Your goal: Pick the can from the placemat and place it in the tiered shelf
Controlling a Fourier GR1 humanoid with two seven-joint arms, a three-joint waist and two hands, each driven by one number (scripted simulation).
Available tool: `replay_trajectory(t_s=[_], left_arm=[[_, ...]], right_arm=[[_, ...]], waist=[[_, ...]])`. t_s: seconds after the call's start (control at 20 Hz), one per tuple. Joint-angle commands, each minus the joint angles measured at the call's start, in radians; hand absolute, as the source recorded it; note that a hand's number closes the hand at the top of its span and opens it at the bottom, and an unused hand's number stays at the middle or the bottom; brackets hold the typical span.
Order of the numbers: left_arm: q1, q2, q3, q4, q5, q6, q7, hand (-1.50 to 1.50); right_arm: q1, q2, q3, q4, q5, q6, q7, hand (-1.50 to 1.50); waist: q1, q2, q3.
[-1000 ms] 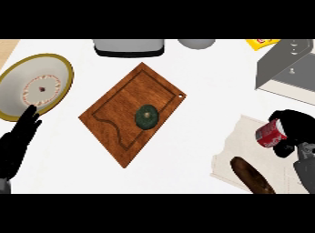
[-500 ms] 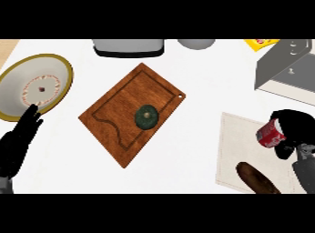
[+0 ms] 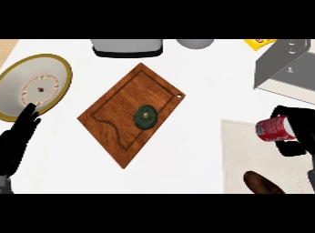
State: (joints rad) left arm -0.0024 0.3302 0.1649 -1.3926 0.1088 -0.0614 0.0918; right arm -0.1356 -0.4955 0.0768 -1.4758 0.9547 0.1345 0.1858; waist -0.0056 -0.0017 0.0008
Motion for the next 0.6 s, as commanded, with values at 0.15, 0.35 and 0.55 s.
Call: replay_trajectory(t_s=[0.15,0.35,0.55], left_arm=[[-0.004,-0.012,-0.008,-0.037,-0.026,0.022,0.03,0.0],[0.035,-0.032,0.005,-0.007,-0.03,0.018,-0.036,0.0],[0.073,-0.009,0.015,-0.069,0.002,-0.016,0.022,0.0]], right_arm=[[0.078,-0.069,-0.157,-0.138,-0.177,-0.046,-0.222,1.5],[0.224,-0.078,-0.264,-0.317,-0.295,-0.002,-0.231,1.5],[0.176,-0.052,-0.372,-0.412,-0.499,0.138,-0.127,1.5]], waist=[[-0.005,-0.001,-0.001],[-0.019,-0.004,-0.002],[-0.01,-0.005,-0.002]])
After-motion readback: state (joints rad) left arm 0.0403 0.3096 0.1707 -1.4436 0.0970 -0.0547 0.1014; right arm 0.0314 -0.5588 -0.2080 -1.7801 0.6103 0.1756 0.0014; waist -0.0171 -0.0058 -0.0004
